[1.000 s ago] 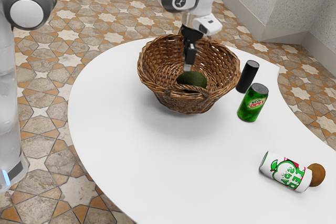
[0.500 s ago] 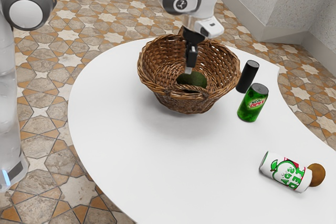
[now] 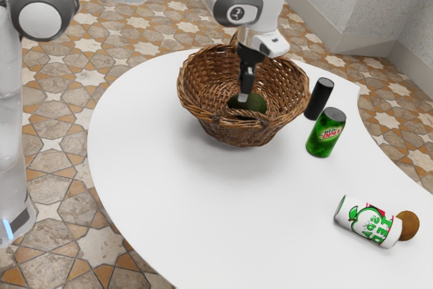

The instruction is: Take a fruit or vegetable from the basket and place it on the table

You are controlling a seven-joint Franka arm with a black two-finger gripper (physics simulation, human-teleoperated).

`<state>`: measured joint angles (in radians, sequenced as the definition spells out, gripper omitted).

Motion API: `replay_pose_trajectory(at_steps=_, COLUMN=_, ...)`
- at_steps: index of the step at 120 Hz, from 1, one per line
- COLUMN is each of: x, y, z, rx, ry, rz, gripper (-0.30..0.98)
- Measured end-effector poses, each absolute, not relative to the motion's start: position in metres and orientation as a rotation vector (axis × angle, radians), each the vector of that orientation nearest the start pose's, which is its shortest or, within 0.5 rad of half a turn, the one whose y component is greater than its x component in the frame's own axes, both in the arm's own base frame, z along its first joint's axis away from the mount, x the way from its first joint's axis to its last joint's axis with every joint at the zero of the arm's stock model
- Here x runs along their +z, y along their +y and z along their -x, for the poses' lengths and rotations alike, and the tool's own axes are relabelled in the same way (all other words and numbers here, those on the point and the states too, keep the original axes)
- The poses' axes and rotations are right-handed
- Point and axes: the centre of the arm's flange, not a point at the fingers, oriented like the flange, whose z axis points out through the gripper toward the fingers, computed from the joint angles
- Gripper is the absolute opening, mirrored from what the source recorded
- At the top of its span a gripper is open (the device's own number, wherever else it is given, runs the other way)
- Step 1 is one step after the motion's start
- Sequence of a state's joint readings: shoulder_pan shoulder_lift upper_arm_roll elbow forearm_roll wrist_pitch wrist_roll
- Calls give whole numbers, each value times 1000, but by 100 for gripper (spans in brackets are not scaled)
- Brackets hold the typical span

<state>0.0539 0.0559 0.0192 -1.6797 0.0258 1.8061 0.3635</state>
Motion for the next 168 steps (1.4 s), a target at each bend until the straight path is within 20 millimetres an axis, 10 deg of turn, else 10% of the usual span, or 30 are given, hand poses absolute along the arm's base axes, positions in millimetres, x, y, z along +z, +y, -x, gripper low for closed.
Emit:
replay_pose_trajectory(at_steps=60, x=523, y=38, z=-604, rx=-48, ry=473, rz=3092, gripper=68)
replay_pose_trajectory(at_steps=93, x=515, y=37, z=-609, rx=-49, ry=463, rz=3115, gripper=43)
replay_pose_trajectory(at_steps=115, x=567, y=37, z=-592, rx=-180, ry=452, rz=3089, gripper=27)
replay_pose_trajectory(at_steps=138, x=667, y=31, z=-565, rx=-413, ry=446, rz=3021, gripper=24)
replay_pose_trajectory(at_steps=151, x=705, y=-7, z=-557, rx=-465, ry=530, rz=2973, gripper=32)
replay_pose_trajectory(at_steps=168, x=705, y=-126, z=-542, rx=-426, ry=838, rz=2923, gripper=32)
